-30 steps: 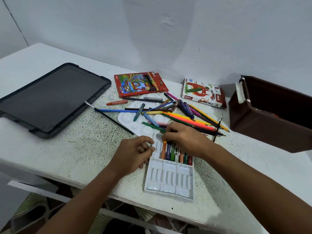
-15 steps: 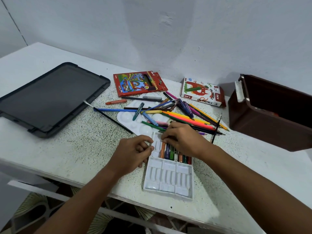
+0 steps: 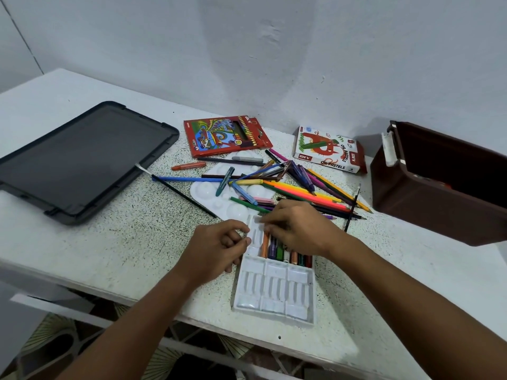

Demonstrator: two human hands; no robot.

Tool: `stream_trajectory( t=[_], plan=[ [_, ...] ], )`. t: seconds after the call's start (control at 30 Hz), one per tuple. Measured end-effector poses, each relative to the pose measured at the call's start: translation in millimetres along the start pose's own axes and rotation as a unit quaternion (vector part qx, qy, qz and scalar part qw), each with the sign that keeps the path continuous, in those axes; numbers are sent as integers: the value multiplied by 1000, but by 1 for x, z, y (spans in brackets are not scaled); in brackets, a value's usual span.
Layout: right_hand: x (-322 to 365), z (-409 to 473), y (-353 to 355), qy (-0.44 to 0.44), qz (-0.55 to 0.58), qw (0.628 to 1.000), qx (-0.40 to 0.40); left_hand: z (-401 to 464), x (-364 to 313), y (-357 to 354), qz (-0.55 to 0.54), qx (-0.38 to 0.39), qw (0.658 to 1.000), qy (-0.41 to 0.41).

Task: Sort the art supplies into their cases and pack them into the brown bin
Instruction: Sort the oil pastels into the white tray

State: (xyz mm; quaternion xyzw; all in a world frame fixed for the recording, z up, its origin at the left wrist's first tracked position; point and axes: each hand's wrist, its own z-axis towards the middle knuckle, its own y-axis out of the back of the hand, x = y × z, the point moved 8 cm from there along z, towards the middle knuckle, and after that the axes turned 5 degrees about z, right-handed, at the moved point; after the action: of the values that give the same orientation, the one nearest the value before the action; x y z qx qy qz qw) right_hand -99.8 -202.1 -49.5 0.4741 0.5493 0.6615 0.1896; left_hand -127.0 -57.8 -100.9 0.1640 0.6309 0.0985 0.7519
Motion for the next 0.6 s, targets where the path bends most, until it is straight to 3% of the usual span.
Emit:
stream_trajectory(
  t=[0.17,0.27,0.6],
  plan=[
    [-61,19,52,-195,20,970,-144,0,-1,0,2,3,1000,-5],
    [-106,32,62,-296,-40,946,-128,0,-2,0,-1,4,1000,-4],
    [-145,43,61,-375,-41,921,-102,-1,0,0,-4,11,1000,9]
  ],
)
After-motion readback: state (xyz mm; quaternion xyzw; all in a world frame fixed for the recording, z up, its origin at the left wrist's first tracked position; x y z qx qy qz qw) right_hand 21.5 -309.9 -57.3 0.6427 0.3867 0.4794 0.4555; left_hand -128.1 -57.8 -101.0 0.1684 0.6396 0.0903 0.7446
